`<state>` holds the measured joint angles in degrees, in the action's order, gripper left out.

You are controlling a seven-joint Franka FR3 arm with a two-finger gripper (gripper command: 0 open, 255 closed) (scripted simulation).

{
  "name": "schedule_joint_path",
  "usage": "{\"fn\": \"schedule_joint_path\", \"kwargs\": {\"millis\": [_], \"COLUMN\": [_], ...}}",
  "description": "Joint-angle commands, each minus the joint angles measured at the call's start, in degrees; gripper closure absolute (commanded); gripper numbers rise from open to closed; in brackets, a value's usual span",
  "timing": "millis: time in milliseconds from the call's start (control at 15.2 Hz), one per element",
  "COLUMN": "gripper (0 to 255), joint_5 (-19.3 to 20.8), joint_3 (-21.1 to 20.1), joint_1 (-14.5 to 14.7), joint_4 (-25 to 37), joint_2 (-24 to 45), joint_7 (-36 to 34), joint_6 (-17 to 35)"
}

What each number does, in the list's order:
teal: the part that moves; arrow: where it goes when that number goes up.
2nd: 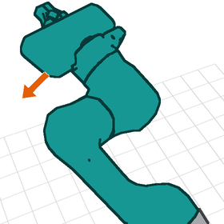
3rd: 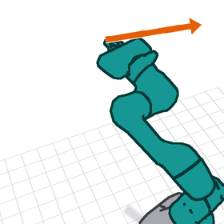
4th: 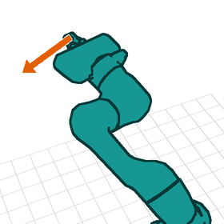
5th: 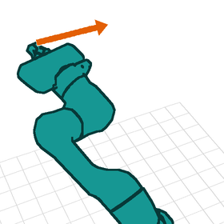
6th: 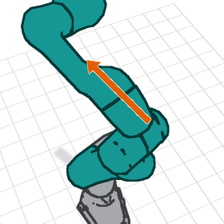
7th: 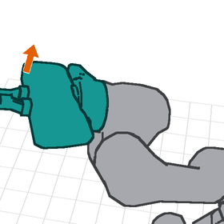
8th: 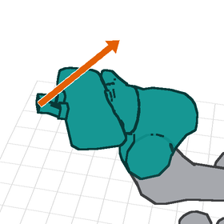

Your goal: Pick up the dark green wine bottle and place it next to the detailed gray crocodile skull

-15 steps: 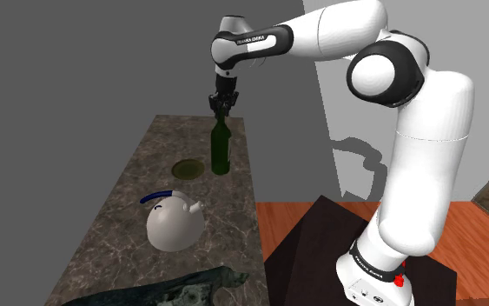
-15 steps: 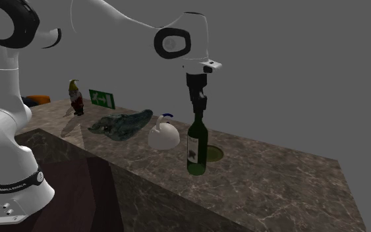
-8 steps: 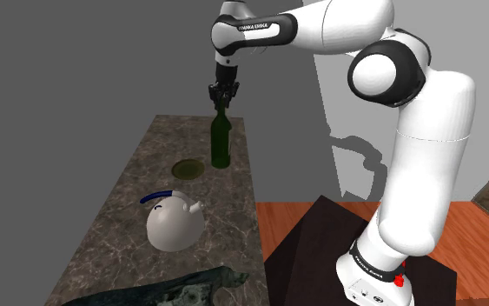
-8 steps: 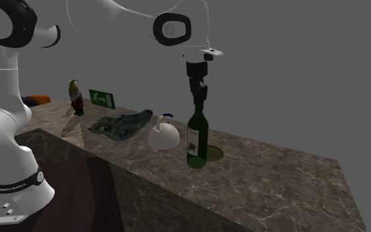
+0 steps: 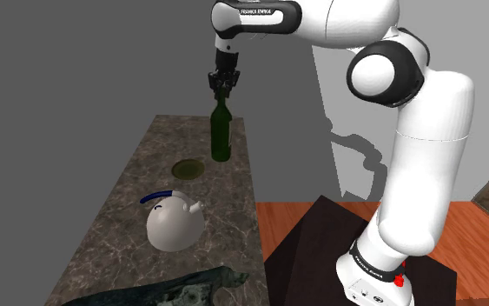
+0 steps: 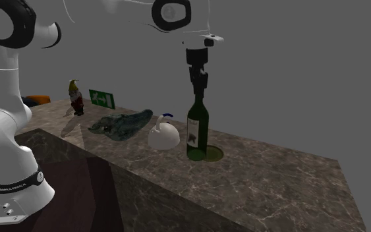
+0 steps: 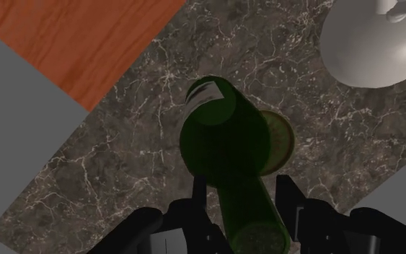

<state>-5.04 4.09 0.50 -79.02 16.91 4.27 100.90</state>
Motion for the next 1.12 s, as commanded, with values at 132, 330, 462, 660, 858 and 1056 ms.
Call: {"fn": "schedule_joint_path", "kwargs": {"millis": [132,330,462,660,858,1056], "gripper": [255,255,255,255,255,255], "joint_5": [0.0,-0.1,-0.1,-0.2,-0.3,-0.5], "joint_3": [0.0,0.0,0.0,0.0,0.0,0.0], "joint_1": [-0.1,-0.2,-0.3,-0.4,-0.6,-0.9], "joint_4": [4.0,7.4,9.9,14.0,18.8,24.4], "joint_2": [0.7,1.4,2.0,3.2,4.7,6.7], "joint_7": [-0.1,-0.3,-0.4,-0.6,-0.7,-0.9], "joint_6": [-3.4,-6.0,-7.9,-10.9,-14.1,-17.7]}}
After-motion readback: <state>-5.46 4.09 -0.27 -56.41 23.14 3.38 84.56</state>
